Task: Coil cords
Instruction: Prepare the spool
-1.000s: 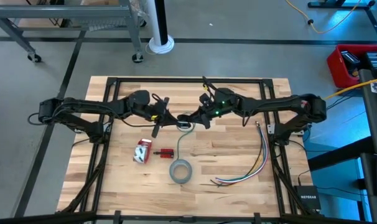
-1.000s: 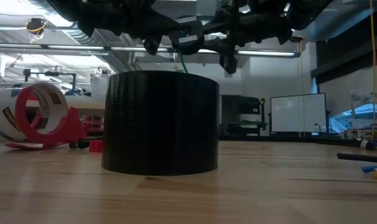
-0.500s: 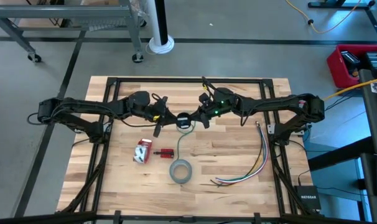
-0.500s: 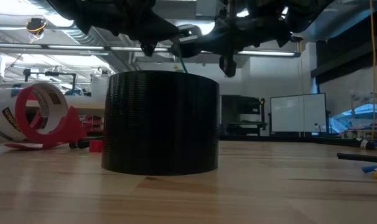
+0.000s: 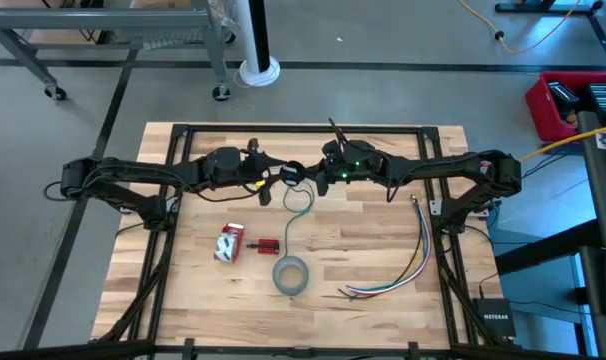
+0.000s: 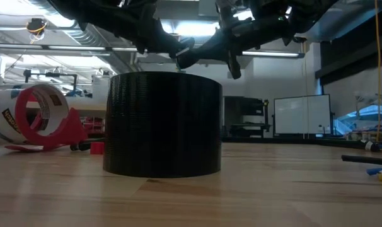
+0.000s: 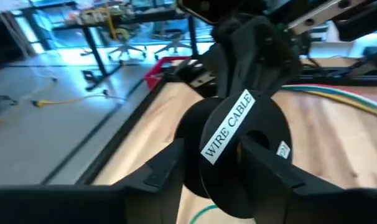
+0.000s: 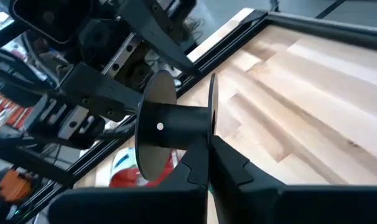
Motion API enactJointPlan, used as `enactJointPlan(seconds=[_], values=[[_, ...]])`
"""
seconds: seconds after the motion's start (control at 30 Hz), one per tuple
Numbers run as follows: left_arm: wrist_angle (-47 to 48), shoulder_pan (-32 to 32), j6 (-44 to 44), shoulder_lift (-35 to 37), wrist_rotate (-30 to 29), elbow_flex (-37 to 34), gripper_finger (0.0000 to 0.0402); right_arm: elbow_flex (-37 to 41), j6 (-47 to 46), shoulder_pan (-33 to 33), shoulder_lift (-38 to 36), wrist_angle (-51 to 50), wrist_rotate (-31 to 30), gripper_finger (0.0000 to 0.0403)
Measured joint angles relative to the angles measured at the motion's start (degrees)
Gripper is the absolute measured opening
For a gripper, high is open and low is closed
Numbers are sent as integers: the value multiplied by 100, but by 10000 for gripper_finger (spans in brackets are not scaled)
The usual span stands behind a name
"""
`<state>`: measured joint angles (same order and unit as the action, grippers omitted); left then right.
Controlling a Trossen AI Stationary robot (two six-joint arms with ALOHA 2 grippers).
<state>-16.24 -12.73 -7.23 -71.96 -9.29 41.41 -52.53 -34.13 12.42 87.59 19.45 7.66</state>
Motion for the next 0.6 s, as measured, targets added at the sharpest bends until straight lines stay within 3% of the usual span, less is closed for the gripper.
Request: enactJointPlan(seconds=[0.13,0.33,0.47,0.6], values=[[68,4,-253,145,-712,0,152,-15,-1,-1,0,28,-291,2],[140,-35,-638,520,-2437,-7,153,-9,17,-33,-11,-3,-211,2],[493,-66,-356,780,-2652,-7,153,-9,15,-6,-11,137,-311,2],[1549,-70,642,1002,-2643,-7,153,-9,17,-11,-11,330,-415,2]])
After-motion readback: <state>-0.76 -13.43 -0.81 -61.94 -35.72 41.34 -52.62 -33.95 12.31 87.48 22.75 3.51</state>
